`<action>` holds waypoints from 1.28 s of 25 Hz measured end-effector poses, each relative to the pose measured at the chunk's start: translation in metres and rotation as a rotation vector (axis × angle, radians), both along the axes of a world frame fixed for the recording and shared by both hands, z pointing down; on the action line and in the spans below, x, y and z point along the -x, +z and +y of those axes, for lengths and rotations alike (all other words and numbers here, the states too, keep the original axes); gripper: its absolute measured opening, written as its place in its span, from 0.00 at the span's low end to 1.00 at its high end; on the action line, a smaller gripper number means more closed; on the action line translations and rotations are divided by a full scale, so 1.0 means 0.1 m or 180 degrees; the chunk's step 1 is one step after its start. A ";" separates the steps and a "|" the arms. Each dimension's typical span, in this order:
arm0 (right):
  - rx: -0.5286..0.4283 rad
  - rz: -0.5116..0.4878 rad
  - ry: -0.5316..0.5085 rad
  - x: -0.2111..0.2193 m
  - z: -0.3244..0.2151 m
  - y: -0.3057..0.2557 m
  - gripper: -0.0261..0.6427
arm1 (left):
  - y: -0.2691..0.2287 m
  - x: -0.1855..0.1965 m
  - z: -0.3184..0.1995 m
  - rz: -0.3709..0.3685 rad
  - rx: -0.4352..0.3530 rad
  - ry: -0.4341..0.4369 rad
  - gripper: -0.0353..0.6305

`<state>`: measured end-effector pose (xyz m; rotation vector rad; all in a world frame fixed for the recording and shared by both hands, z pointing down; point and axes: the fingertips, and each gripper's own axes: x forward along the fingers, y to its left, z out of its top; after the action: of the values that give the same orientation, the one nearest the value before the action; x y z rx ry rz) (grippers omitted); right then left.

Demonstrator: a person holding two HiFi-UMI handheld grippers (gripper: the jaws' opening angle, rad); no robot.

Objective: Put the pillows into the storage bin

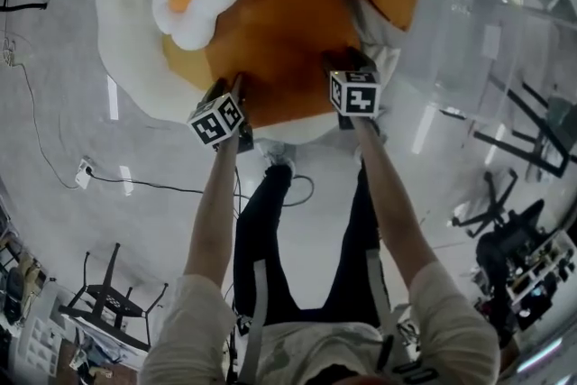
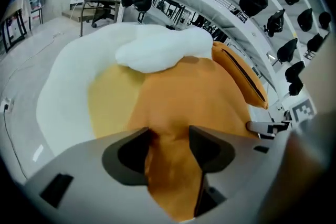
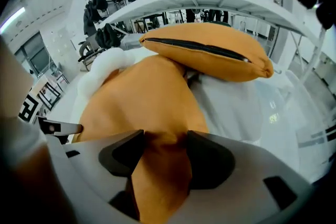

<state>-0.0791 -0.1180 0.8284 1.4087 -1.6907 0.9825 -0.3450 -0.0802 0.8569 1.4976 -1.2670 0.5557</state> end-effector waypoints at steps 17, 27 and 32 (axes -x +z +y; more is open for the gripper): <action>0.0047 -0.0050 -0.0324 0.10 -0.20 -1.17 0.06 | -1.19 -0.16 -0.10 -0.0244 -0.0203 0.0293 0.07; 0.0339 0.0045 -0.0555 0.02 0.46 -2.04 0.06 | -2.35 -0.17 0.64 -0.0371 -0.0030 0.0060 0.07; 0.0334 -0.0134 -0.0521 0.12 0.85 -2.54 0.06 | -2.91 -0.11 0.98 -0.0460 -0.0113 0.0020 0.07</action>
<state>-0.0910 -0.0328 0.5739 1.1700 -1.7289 0.9997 -0.3340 0.0179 0.5661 1.5132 -1.3900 0.6583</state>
